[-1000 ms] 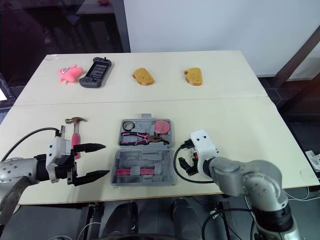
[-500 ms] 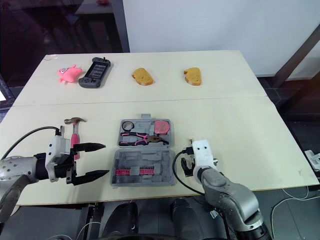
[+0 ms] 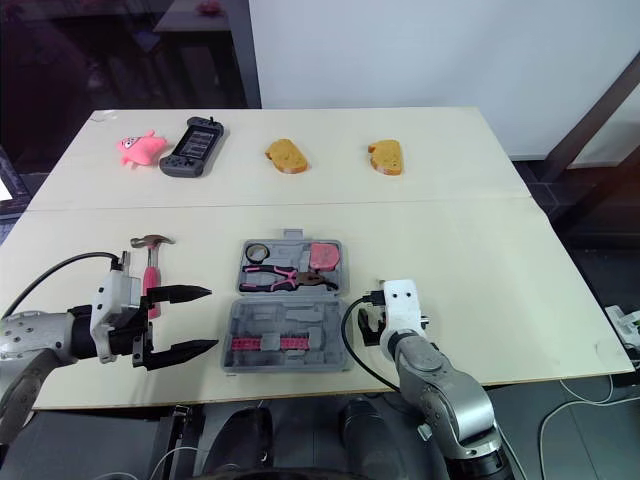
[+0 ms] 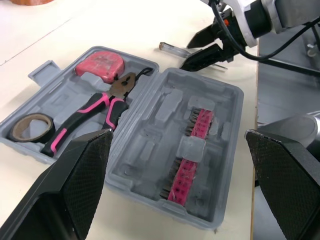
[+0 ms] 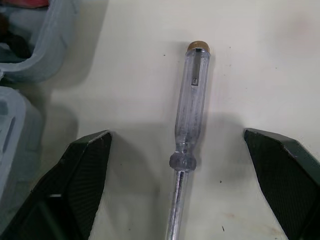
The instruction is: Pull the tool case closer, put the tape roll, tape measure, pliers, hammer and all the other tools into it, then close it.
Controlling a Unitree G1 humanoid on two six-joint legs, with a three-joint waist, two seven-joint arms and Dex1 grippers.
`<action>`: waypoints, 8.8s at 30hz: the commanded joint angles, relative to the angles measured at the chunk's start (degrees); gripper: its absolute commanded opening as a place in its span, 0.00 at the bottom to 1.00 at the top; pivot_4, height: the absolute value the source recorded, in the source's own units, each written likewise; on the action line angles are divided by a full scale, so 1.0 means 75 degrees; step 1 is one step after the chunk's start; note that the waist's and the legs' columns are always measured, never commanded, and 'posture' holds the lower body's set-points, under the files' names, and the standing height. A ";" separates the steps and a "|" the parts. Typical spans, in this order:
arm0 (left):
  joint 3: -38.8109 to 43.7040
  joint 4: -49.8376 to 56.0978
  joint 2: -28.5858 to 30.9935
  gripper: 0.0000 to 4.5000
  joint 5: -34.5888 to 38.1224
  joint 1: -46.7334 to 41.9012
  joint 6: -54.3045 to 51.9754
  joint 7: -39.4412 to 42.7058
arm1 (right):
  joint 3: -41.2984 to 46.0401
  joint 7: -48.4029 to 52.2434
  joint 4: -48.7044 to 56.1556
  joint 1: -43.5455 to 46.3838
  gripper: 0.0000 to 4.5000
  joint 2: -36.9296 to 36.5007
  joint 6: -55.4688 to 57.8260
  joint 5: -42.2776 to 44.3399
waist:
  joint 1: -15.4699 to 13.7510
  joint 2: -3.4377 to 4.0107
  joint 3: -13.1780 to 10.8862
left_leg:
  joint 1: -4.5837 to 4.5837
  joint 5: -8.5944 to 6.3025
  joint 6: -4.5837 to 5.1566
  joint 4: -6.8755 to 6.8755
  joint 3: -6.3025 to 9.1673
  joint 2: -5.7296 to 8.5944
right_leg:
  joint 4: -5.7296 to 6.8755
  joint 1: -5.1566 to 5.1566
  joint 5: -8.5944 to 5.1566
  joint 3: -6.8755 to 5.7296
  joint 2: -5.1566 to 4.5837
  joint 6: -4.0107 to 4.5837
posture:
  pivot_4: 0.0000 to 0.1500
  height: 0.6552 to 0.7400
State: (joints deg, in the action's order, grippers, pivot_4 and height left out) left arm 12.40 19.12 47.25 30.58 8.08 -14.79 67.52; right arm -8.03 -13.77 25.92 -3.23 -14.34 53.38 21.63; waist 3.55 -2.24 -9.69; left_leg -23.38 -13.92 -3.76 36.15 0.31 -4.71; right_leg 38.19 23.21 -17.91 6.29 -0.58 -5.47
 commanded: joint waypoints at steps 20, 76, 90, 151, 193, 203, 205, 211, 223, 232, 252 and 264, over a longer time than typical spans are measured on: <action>0.0254 0.0107 0.0100 1.00 0.0113 0.0042 -0.0023 -0.0032 | -0.0139 0.2269 0.0882 0.0418 0.01 -0.1233 0.0026 -0.0991 | -0.0125 0.0016 -0.0006 | 0.0001 0.0000 0.0000 0.0000 -0.0008 0.0000 | -0.0002 0.0006 0.0000 0.0002 -0.0001 0.0003 | 1.00 1.00; 0.0724 -0.0419 0.0357 1.00 -0.0013 0.0621 0.0705 0.0652 | -0.6320 0.8177 -0.3083 0.8843 0.01 -0.0462 0.1302 -0.1715 | 0.0066 0.0096 -0.0060 | -0.0025 0.0000 0.0001 0.0000 -0.0006 -0.0003 | 0.0043 0.0059 0.0016 -0.0016 -0.0002 -0.0018 | 1.00 1.00; 0.0788 -0.0326 0.0402 1.00 0.0007 0.0613 0.0588 0.0540 | -0.6304 0.8352 -0.3865 0.8545 0.01 0.0208 0.0819 -0.2278 | 0.0063 0.0096 -0.0060 | -0.0025 0.0000 0.0001 0.0000 -0.0006 -0.0003 | 0.0044 0.0058 0.0016 -0.0016 -0.0002 -0.0018 | 1.00 1.00; 0.1194 -0.0370 0.0510 1.00 0.0099 0.0936 0.0285 0.0522 | -0.4914 0.7872 -0.1920 0.7237 0.99 0.0024 0.1466 -0.2471 | 0.0068 0.0098 -0.0062 | -0.0025 -0.0001 0.0001 -0.0003 -0.0007 -0.0003 | 0.0042 0.0061 0.0010 -0.0015 -0.0003 -0.0007 | 1.00 1.00; 0.1153 -0.0430 0.0528 1.00 0.0049 0.0840 0.0333 0.0543 | -0.4722 0.7759 -0.2915 0.6909 0.25 0.0486 0.0285 -0.2702 | 0.0068 0.0097 -0.0062 | -0.0026 -0.0001 0.0000 -0.0007 -0.0006 -0.0003 | 0.0042 0.0061 0.0014 -0.0015 -0.0002 -0.0015 | 1.00 1.00; 0.1125 -0.0466 0.0563 1.00 0.0047 0.0818 0.0317 0.0565 | -0.4529 0.7412 -0.3898 0.6903 0.02 0.1003 -0.0303 -0.2841 | 0.0073 0.0098 -0.0062 | -0.0026 0.0000 0.0000 -0.0009 -0.0006 -0.0003 | 0.0042 0.0062 0.0014 -0.0015 -0.0001 -0.0014 | 1.00 1.00; 0.1117 -0.0470 0.0569 1.00 0.0047 0.0805 0.0310 0.0570 | -0.4551 0.7380 -0.4073 0.6853 0.02 0.1066 -0.0304 -0.2857 | 0.0072 0.0098 -0.0062 | -0.0025 -0.0001 0.0000 -0.0009 -0.0006 -0.0003 | 0.0042 0.0062 0.0014 -0.0016 -0.0001 -0.0014 | 1.00 1.00; 0.1114 -0.0459 0.0580 1.00 0.0047 0.0793 0.0304 0.0578 | -0.4719 0.7333 -0.4594 0.6526 0.02 0.1002 0.0013 -0.2970 | 0.0071 0.0097 -0.0061 | -0.0025 0.0000 0.0000 -0.0008 -0.0006 -0.0003 | 0.0042 0.0061 0.0014 -0.0016 -0.0001 -0.0015 | 1.00 1.00; 0.1080 -0.0462 0.0593 1.00 0.0072 0.0685 0.0256 0.0577 | -0.4246 0.7489 -0.4048 0.6306 0.02 0.0794 -0.0189 -0.2931 | 0.0062 0.0098 -0.0061 | -0.0023 0.0000 0.0000 -0.0005 -0.0006 -0.0002 | 0.0041 0.0055 0.0014 -0.0016 -0.0002 -0.0015 | 1.00 1.00; 0.1067 -0.0462 0.0581 1.00 0.0067 0.0658 0.0232 0.0580 | -0.3587 0.7772 -0.2532 0.6595 0.02 0.0713 0.0523 -0.2438 | 0.0066 0.0098 -0.0062 | -0.0023 -0.0001 0.0000 -0.0014 -0.0004 -0.0003 | 0.0041 0.0060 0.0014 -0.0016 0.0001 -0.0016 | 1.00 1.00; 0.1081 -0.0365 0.0584 1.00 0.0061 0.0765 0.0178 0.0535 | -0.4178 0.6923 -0.1988 0.5595 0.65 0.0373 0.1192 -0.2357 | 0.0068 0.0096 -0.0061 | -0.0023 -0.0001 0.0000 -0.0010 -0.0005 -0.0003 | 0.0039 0.0059 0.0012 -0.0015 -0.0001 -0.0011 | 1.00 1.00; 0.1086 -0.0372 0.0595 1.00 0.0077 0.0724 0.0137 0.0528 | -0.4348 0.6695 -0.2324 0.5411 0.59 0.0359 0.0907 -0.2438 | 0.0066 0.0096 -0.0061 | -0.0023 -0.0001 -0.0001 -0.0010 -0.0005 -0.0003 | 0.0039 0.0059 0.0012 -0.0015 -0.0001 -0.0012 | 1.00 1.00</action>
State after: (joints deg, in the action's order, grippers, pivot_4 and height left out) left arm 19.44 14.83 51.09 30.53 13.63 -13.71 71.27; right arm -40.61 36.58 7.51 36.95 -12.27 60.93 3.45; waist 4.04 -1.52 -10.15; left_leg -23.55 -13.93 -3.76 36.07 0.27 -4.73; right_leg 38.48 23.65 -17.81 6.17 -0.58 -5.56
